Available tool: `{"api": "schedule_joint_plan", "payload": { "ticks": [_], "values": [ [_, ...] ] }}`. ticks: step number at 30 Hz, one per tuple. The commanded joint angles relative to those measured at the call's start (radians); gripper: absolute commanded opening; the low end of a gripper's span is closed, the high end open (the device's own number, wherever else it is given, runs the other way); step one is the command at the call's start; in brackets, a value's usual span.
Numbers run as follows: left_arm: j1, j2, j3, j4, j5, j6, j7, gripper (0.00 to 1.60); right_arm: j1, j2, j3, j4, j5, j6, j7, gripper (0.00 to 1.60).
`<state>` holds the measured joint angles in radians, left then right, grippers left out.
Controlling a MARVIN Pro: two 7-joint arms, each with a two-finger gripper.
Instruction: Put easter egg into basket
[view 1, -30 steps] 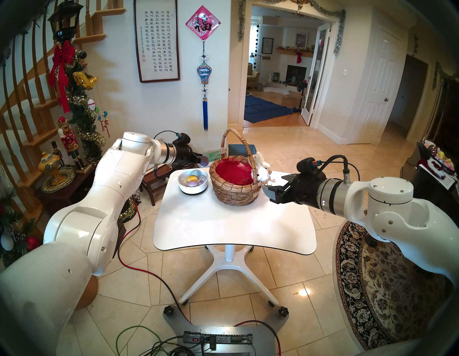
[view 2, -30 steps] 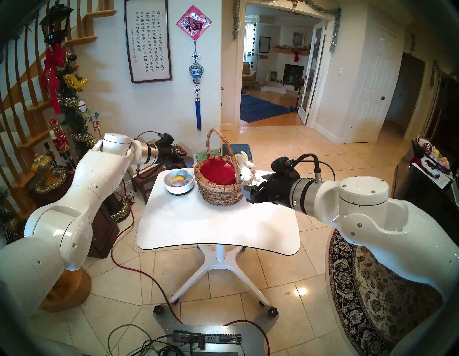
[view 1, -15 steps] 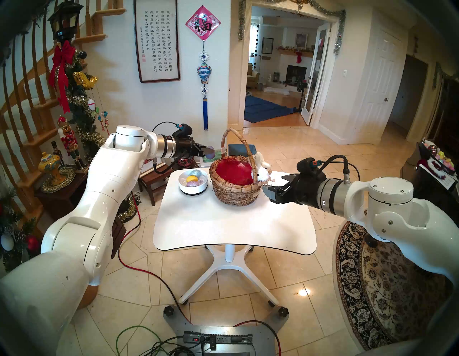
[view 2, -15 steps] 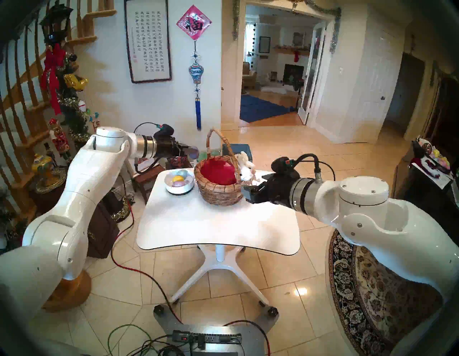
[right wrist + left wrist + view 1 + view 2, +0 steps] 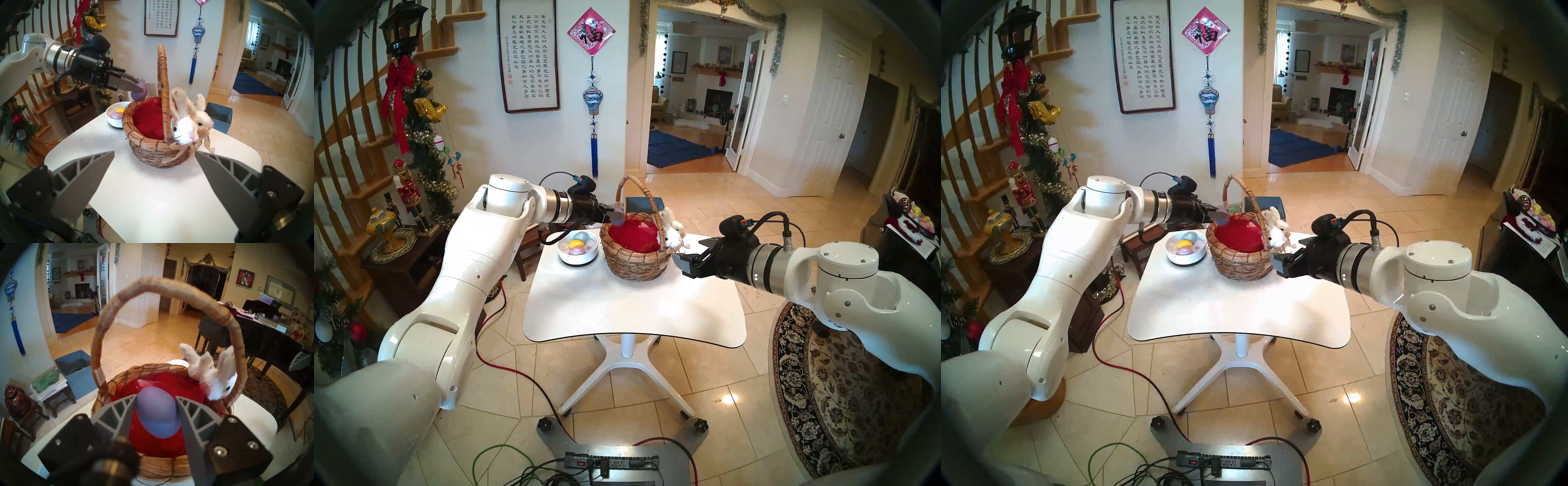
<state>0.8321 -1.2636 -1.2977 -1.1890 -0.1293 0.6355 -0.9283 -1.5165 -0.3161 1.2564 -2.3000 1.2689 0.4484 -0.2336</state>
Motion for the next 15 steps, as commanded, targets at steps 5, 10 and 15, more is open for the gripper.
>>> {"api": "schedule_joint_plan", "payload": {
  "ticks": [5, 10, 15],
  "values": [
    [0.004, -0.022, 0.014, -0.032, 0.015, -0.018, 0.029, 0.77, 0.011, -0.001, 0.008, -0.001, -0.001, -0.001, 0.001, 1.6],
    [0.008, -0.022, 0.015, -0.036, 0.016, -0.02, 0.027, 1.54, 0.011, -0.001, 0.008, -0.001, -0.001, -0.001, 0.001, 1.6],
    [0.016, -0.018, 0.006, -0.045, 0.009, -0.018, 0.027, 1.6, 0.011, -0.001, 0.008, -0.001, -0.001, -0.001, 0.001, 1.6]
  ]
}}
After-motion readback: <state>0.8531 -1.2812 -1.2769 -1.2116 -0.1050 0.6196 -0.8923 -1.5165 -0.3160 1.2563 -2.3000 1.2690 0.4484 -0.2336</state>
